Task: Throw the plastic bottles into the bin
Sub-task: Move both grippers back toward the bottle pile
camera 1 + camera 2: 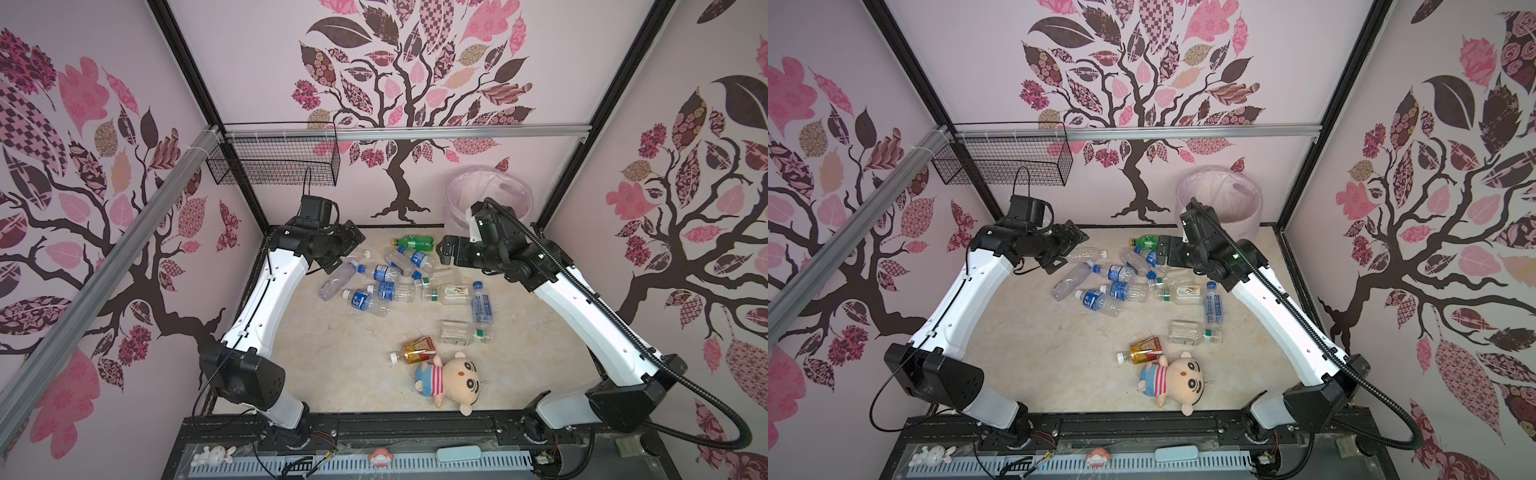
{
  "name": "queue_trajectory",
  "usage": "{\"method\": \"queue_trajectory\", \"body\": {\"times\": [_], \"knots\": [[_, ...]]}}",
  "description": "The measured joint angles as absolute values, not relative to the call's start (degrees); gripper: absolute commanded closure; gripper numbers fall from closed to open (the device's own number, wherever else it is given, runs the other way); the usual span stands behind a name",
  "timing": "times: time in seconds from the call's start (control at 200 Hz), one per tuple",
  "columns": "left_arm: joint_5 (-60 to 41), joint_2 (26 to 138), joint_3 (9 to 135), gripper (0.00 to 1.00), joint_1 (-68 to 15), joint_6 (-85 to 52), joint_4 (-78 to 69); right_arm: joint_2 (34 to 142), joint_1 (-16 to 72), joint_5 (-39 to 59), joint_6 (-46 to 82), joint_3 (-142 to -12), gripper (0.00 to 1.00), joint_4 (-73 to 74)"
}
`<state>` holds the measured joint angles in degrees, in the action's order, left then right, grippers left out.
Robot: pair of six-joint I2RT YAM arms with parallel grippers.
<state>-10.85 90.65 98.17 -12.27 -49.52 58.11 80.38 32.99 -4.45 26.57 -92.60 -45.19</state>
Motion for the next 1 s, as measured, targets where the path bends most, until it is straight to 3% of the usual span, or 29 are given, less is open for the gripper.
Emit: {"method": "queue_trajectory", "body": {"times": [0.275, 0.54, 1.0], "knots": [[-2.07, 94.28, 95.68, 0.03, -7.53, -42.94, 61.17, 75.61, 37.39, -3.51, 21.78, -83.57, 0.00, -40.58], [-0.25, 100.03, 94.67, 0.03, -5.87, -38.61, 60.38, 75.88, 44.97, -3.31, 18.02, -82.11, 0.00, -36.07], [2.55, 105.75, 94.70, 0.03, -5.56, -27.09, 59.22, 84.86, 45.52, -1.45, 15.84, -82.52, 0.00, -33.41]]}}
